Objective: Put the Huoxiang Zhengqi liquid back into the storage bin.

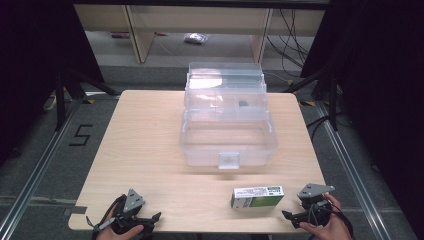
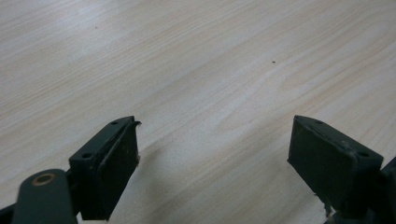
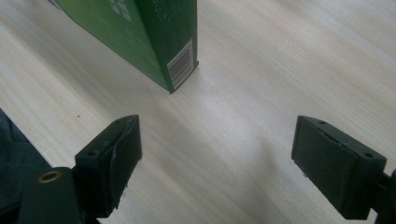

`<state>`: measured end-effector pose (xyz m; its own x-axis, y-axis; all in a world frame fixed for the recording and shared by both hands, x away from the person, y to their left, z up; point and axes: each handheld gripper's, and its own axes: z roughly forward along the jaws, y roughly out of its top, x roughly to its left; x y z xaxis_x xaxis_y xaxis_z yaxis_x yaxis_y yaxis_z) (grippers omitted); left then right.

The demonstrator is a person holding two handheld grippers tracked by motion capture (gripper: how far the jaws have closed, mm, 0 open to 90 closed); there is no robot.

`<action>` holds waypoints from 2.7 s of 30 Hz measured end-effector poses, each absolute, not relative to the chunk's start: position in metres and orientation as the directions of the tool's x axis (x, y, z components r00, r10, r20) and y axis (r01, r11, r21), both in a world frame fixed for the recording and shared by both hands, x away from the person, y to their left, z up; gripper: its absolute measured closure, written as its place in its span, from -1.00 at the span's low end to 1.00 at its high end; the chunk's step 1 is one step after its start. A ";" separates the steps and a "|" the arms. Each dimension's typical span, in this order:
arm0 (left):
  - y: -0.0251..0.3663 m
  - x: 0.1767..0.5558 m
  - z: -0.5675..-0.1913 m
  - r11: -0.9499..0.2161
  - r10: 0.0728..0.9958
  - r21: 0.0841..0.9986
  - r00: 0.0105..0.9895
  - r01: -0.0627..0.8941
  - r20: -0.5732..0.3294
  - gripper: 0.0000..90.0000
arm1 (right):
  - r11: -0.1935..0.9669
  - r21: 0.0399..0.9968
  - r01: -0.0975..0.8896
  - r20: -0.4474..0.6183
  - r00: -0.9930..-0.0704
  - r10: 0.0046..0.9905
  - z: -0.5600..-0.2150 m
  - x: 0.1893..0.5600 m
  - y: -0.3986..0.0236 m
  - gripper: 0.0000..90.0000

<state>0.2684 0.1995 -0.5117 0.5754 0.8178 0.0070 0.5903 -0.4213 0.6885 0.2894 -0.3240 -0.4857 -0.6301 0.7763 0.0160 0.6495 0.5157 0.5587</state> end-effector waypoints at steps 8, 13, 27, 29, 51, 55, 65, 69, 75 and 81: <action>0.200 0.268 -0.511 -0.441 0.807 0.678 0.591 0.589 0.012 -0.66 | 0.532 0.562 0.633 0.004 -0.645 0.764 -0.480 0.289 -0.325 -0.62; 0.200 0.268 -0.511 -0.432 0.814 0.682 0.581 0.590 0.014 -0.66 | 0.556 0.571 0.604 -0.022 -0.666 0.746 -0.473 0.288 -0.326 -0.62; 0.198 0.268 -0.512 -0.408 0.816 0.696 0.578 0.591 -0.012 -0.66 | 0.651 0.534 0.540 -0.086 -0.731 0.677 -0.441 0.282 -0.312 -0.60; 0.199 0.268 -0.511 -0.435 0.808 0.680 0.589 0.590 0.005 -0.66 | 0.668 0.529 0.523 -0.101 -0.743 0.661 -0.439 0.283 -0.311 -0.60; 0.200 0.268 -0.511 -0.441 0.806 0.676 0.591 0.590 0.010 -0.66 | 0.792 0.469 0.392 -0.178 -0.836 0.519 -0.399 0.299 -0.277 -0.62; 0.200 0.268 -0.511 -0.439 0.807 0.678 0.591 0.590 0.008 -0.66 | 0.823 0.452 0.343 -0.170 -0.873 0.458 -0.390 0.302 -0.262 -0.62; 0.200 0.268 -0.512 -0.437 0.808 0.678 0.590 0.591 0.007 -0.66 | 0.875 0.395 0.279 -0.159 -0.918 0.364 -0.393 0.316 -0.231 -0.59; 0.200 0.268 -0.511 -0.439 0.805 0.678 0.593 0.590 0.005 -0.66 | 0.885 0.376 0.273 -0.150 -0.925 0.349 -0.397 0.321 -0.221 -0.58; 0.200 0.268 -0.512 -0.438 0.805 0.678 0.593 0.591 0.004 -0.66 | 0.905 0.349 0.245 -0.140 -0.941 0.309 -0.406 0.331 -0.210 -0.54; 0.200 0.268 -0.512 -0.438 0.807 0.678 0.591 0.590 0.008 -0.66 | 0.928 0.301 0.218 -0.121 -0.957 0.264 -0.416 0.341 -0.202 -0.48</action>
